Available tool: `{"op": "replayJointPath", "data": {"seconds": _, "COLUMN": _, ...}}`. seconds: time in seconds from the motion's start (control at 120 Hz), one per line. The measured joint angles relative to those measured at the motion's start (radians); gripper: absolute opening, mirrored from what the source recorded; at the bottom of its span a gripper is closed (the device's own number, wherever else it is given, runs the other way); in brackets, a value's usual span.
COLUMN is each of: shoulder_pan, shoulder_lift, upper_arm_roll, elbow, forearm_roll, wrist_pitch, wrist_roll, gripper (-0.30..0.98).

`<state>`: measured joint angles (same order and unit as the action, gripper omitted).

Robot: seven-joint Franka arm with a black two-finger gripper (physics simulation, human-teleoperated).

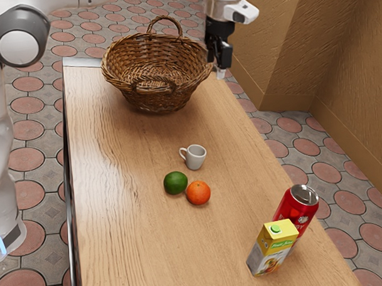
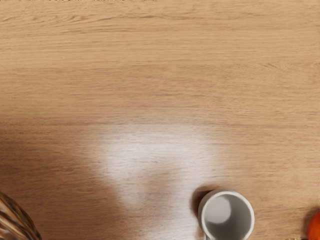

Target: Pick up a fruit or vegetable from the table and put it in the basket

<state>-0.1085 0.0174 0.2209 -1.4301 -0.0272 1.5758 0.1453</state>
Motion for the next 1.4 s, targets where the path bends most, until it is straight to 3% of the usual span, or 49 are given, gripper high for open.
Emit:
{"op": "replayJointPath", "data": {"seconds": 0.35, "shoulder_pan": -0.032, "shoulder_lift": 0.038, "upper_arm_roll": -0.011, "elbow": 0.068, "forearm_roll": 0.001, "wrist_pitch": -0.019, "wrist_roll": 0.007, "gripper": 0.69}}
{"op": "replayJointPath", "data": {"seconds": 0.508, "shoulder_pan": 0.022, "shoulder_lift": 0.059, "upper_arm_roll": -0.096, "elbow": 0.084, "forearm_roll": 0.001, "wrist_pitch": -0.029, "wrist_roll": 0.008, "gripper": 0.69}}
{"op": "replayJointPath", "data": {"seconds": 0.658, "shoulder_pan": -0.021, "shoulder_lift": 0.07, "upper_arm_roll": -0.182, "elbow": 0.096, "forearm_roll": 0.002, "wrist_pitch": -0.03, "wrist_roll": 0.008, "gripper": 0.69}}
{"op": "replayJointPath", "data": {"seconds": 1.133, "shoulder_pan": -0.042, "shoulder_lift": 0.163, "upper_arm_roll": -0.242, "elbow": 0.108, "forearm_roll": 0.003, "wrist_pitch": -0.006, "wrist_roll": 0.007, "gripper": 0.68}}
{"op": "replayJointPath", "data": {"seconds": 1.283, "shoulder_pan": -0.035, "shoulder_lift": 0.15, "upper_arm_roll": -0.211, "elbow": 0.025, "forearm_roll": 0.005, "wrist_pitch": 0.057, "wrist_roll": 0.007, "gripper": 0.69}}
{"op": "replayJointPath", "data": {"seconds": 1.4, "shoulder_pan": -0.037, "shoulder_lift": 0.053, "upper_arm_roll": -0.204, "elbow": -0.154, "forearm_roll": 0.007, "wrist_pitch": 0.141, "wrist_roll": 0.004, "gripper": 0.69}}
